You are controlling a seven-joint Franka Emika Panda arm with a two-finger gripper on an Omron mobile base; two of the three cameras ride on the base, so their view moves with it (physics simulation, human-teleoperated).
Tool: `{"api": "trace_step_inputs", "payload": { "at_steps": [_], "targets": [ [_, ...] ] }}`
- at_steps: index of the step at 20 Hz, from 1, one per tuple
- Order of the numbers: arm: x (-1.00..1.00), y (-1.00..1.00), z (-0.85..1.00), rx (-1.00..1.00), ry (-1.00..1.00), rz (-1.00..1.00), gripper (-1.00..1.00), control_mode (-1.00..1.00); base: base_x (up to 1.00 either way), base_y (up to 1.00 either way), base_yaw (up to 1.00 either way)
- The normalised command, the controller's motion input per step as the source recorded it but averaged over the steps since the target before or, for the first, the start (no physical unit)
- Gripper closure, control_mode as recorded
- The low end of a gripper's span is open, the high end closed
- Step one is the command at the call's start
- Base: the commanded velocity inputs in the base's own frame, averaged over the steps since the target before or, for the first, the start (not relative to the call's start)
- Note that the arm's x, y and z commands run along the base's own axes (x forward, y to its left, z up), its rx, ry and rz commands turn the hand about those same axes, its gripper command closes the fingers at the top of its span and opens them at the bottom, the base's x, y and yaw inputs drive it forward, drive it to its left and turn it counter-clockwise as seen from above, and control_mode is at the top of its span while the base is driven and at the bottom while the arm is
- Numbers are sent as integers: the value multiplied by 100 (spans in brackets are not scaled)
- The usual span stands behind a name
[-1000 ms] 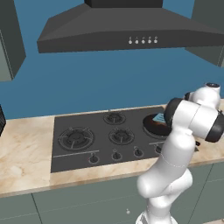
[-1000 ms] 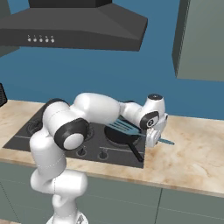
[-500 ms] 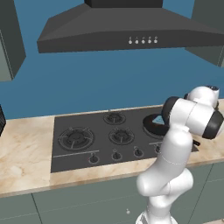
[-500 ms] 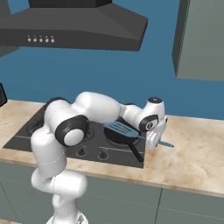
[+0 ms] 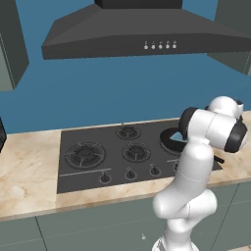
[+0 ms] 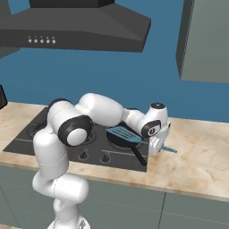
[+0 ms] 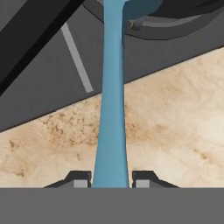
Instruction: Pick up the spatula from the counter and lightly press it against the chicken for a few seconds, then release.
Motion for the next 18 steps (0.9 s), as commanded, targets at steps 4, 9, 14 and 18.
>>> {"api": "trace_step_inputs", "payload": {
  "at_steps": [4,9,14,18],
  "targets": [
    [14,0,-3,0,0,0,100,-100,0,0,0],
    [12,0,0,0,0,0,100,-100,0,0,0],
    [14,0,-2,0,0,0,100,-100,0,0,0],
    [14,0,-10,0,0,0,100,-100,0,0,0]
  ]
}}
